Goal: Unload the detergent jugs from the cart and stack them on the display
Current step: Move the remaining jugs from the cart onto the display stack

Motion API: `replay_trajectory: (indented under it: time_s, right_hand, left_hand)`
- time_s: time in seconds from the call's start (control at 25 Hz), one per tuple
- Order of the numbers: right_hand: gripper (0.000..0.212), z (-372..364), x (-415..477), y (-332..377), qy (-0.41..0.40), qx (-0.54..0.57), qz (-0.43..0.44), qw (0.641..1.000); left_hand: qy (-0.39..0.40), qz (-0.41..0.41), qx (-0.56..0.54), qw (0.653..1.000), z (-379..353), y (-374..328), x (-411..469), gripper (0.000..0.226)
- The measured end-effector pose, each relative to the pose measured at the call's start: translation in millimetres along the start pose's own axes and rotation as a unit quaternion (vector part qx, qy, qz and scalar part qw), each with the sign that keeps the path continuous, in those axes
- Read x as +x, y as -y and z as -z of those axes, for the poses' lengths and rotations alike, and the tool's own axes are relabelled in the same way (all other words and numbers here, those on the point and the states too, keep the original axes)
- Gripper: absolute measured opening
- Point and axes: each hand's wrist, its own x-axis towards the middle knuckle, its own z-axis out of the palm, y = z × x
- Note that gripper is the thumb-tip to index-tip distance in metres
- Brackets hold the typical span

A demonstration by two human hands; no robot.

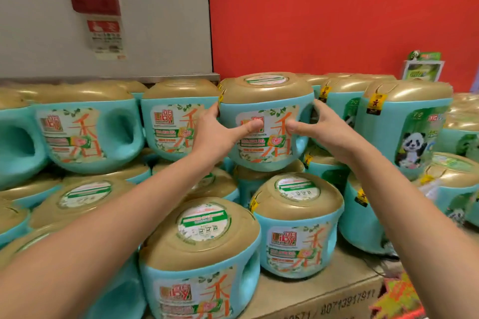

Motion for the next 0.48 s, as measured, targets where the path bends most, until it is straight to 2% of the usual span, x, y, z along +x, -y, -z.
replay_trajectory:
  time_s: [0.16, 0.36, 0.48]
  right_hand:
    - [0.055, -4.0, 15.1, -27.6, -0.013, 0.007, 0.01, 1.0]
    - [0.054, -2.9, 27.5, -40.4, -0.022, -0.004, 0.006, 1.0]
    - [0.06, -0.3, 29.3, -45.3, -0.036, -0.014, 0.013, 0.999]
  left_hand:
    - [-0.007, -0.005, 0.025, 1.0, -18.5, 16.2, 13.4, 0.095]
    - [0.005, 0.014, 0.006, 1.0, -31.7, 23.7, 23.8, 0.106]
    - [0.021, 0.02, -0.009, 1.0, -36.1, 24.8, 25.1, 0.105]
